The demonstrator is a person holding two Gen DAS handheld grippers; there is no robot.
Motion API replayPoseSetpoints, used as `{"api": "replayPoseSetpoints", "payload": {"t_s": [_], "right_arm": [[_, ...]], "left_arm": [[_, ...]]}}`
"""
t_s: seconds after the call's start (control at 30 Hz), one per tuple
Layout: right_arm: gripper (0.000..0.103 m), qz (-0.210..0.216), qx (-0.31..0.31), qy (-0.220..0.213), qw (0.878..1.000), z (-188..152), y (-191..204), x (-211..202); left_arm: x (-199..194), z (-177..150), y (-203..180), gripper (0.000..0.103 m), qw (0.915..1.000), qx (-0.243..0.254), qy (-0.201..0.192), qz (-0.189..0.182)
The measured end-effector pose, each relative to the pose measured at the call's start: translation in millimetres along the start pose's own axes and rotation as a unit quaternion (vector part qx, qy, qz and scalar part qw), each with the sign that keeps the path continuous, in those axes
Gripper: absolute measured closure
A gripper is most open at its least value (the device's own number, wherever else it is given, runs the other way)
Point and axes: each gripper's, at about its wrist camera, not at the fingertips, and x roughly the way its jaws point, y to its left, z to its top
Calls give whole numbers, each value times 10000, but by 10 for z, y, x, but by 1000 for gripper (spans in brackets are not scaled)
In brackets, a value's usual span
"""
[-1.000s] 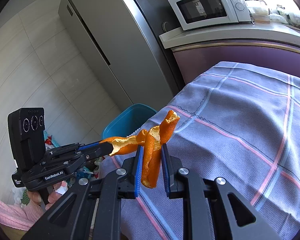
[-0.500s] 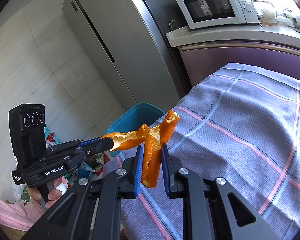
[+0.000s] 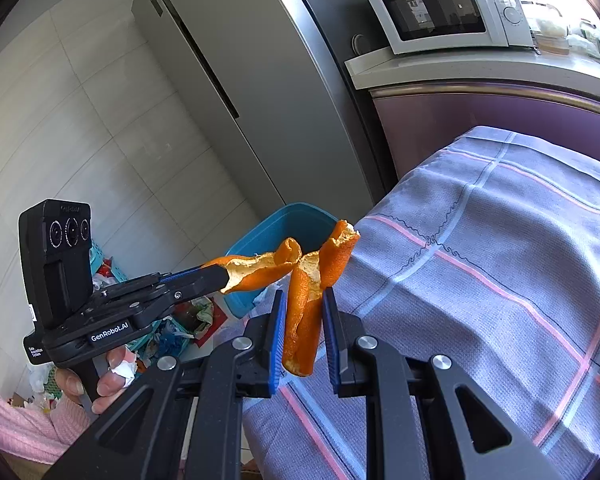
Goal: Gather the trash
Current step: 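Carry both orange peels over the teal bin with both grippers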
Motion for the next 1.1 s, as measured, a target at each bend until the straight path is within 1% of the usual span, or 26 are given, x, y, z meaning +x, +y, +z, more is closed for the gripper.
{"api": "replayPoseSetpoints", "payload": {"t_s": [0.53, 1.1], "right_arm": [[86, 196, -301, 161, 9992, 151, 177, 221], [86, 436, -460, 398, 9972, 287, 402, 579]], "left_arm": [[-131, 85, 392, 89, 9988, -334, -213, 302], [-140, 78, 692, 89, 9964, -611, -239, 529]]}}
